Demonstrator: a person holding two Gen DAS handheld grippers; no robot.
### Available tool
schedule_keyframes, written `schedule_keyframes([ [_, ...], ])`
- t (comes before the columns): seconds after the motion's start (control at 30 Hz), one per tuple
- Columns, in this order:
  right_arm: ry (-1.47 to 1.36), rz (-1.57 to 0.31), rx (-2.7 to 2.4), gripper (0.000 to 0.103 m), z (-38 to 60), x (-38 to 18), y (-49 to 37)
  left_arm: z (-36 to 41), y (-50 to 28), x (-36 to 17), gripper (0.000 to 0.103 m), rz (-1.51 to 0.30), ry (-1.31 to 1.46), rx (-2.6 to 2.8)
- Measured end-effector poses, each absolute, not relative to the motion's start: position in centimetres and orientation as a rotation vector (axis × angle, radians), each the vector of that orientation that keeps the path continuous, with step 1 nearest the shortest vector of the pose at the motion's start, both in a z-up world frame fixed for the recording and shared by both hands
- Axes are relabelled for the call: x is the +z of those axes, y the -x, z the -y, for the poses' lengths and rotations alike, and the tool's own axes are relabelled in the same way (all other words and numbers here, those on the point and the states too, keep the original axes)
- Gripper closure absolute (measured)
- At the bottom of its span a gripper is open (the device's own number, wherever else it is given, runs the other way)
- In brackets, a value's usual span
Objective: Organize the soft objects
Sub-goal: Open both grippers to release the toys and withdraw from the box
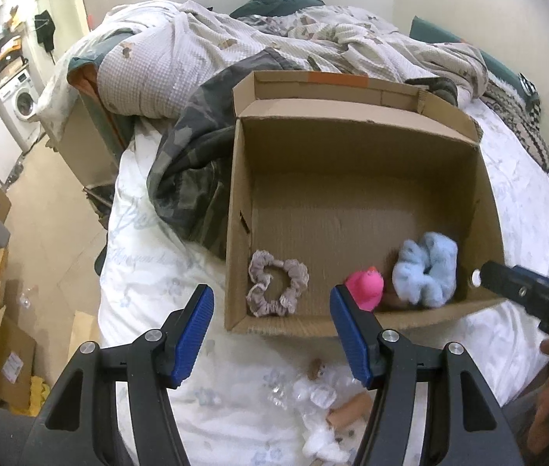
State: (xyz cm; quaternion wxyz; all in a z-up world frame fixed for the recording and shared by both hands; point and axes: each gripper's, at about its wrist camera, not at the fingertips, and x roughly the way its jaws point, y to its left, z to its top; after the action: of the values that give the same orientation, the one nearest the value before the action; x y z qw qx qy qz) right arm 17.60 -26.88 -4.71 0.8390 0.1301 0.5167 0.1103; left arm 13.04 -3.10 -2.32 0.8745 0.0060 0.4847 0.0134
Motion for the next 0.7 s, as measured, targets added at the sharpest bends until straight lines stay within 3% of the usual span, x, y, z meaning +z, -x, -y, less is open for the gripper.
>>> schedule_keyframes([
  [0.5,-0.237,-1.183,0.188,0.003,28.8,-6.2,-13.8,0.6,-9.9,-4.6,0.044,-1.126,0.059,0.063],
  [0.7,-0.235,-1.239,0.149,0.003,29.5,-7.5,-13.2,-0.2,-9.3,-8.2,0.044,-1.316,0.161,0.031],
])
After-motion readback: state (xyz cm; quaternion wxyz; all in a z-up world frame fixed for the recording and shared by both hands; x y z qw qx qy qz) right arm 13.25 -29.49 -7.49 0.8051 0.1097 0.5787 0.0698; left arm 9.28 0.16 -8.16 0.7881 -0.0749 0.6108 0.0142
